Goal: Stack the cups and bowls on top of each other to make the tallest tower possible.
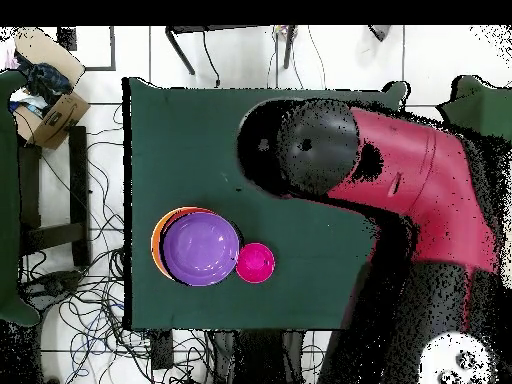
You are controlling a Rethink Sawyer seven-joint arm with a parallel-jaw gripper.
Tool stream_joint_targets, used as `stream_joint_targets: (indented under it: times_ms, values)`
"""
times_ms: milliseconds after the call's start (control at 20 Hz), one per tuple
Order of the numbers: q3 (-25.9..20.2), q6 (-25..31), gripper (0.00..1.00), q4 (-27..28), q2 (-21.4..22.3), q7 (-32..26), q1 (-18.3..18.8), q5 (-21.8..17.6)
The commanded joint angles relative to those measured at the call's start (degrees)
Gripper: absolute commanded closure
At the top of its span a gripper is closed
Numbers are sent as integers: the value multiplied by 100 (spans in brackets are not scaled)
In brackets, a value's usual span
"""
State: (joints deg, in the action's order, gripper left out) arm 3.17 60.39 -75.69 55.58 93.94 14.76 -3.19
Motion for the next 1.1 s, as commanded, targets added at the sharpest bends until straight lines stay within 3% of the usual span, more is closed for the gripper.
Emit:
stream_joint_targets:
  times_ms: [50,300,650,1100]
  values:
    - [207,608,100,-1265,683,903,-350,167]
    - [429,95,100,-1733,785,1043,-632,114]
    - [412,-878,100,-2179,491,1328,-890,141]
    - [430,-1023,100,-2242,407,1673,-1173,205]
